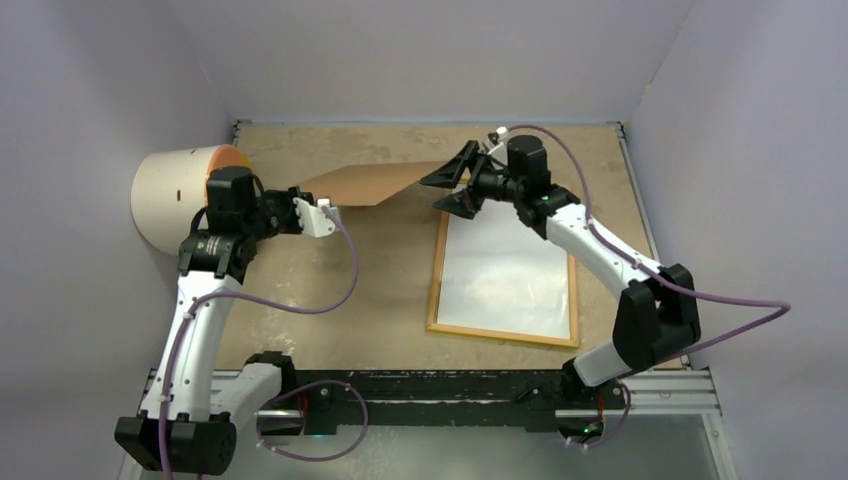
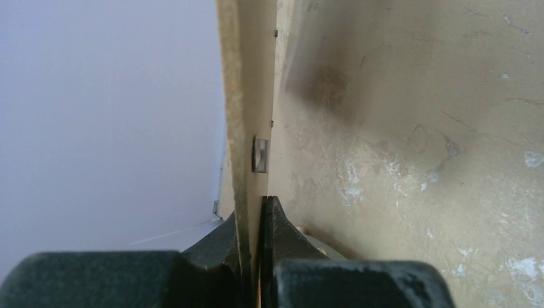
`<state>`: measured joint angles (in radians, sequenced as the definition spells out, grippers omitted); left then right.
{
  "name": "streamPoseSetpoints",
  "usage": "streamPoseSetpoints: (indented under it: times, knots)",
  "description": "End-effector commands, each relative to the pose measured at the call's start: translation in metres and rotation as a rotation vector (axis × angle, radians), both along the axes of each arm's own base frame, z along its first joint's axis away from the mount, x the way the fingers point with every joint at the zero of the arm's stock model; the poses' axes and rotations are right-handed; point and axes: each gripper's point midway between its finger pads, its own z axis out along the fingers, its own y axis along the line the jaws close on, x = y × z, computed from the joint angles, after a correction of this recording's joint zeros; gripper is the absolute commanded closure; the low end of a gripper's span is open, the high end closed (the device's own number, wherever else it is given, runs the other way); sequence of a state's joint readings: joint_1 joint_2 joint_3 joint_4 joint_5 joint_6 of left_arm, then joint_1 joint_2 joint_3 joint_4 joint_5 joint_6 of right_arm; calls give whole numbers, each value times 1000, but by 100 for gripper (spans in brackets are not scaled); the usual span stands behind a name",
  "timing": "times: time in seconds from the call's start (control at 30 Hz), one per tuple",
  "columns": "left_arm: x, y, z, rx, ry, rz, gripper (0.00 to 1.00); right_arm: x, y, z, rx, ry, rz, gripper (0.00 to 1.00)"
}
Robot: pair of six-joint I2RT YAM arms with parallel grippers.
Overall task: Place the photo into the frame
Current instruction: Turn over the photo frame item at the center of the board.
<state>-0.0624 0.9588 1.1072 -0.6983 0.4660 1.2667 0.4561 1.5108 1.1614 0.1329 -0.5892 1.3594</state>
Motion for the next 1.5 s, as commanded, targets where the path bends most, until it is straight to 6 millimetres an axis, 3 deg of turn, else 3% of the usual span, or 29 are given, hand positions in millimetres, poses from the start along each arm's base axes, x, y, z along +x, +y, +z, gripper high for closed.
streamPoseSetpoints:
  times: [0.0, 0.07, 0.2, 0.37, 0.57, 0.9, 1.03, 1.17, 1.33, 1.43, 1.47]
  knots:
    - [12, -14, 48, -14, -122, -83, 100, -24, -39, 21, -243, -514, 271, 21]
    - [3, -23, 36, 4, -43, -163, 100, -6, -62, 14, -475, -709, 256, 20]
    - [-8, -33, 35, -7, 28, -236, 100, -2, -70, 39, -567, -1105, 259, 18]
    - [-14, -34, 35, 4, 82, -261, 100, -32, -67, 51, -552, -1502, 392, 13]
    - [-22, -39, 36, 6, 92, -306, 100, -49, -53, 57, -465, -1648, 515, 12]
    - [-22, -39, 39, 13, 113, -313, 100, -75, -10, 24, -431, -1678, 702, 16]
    - [-22, -38, 40, 23, 105, -313, 100, -61, 1, 18, -478, -1682, 669, 25]
    - [-22, -40, 44, 12, 102, -317, 100, -47, 11, 16, -486, -1708, 657, 50]
    - [-17, -42, 52, -1, 86, -321, 100, -30, 17, 8, -514, -1666, 642, 70]
    - [-9, -43, 59, -17, 59, -307, 85, -23, 18, 13, -526, -1655, 579, 85]
    - [-5, -43, 61, -32, 49, -292, 75, -22, 17, 17, -524, -1656, 549, 90]
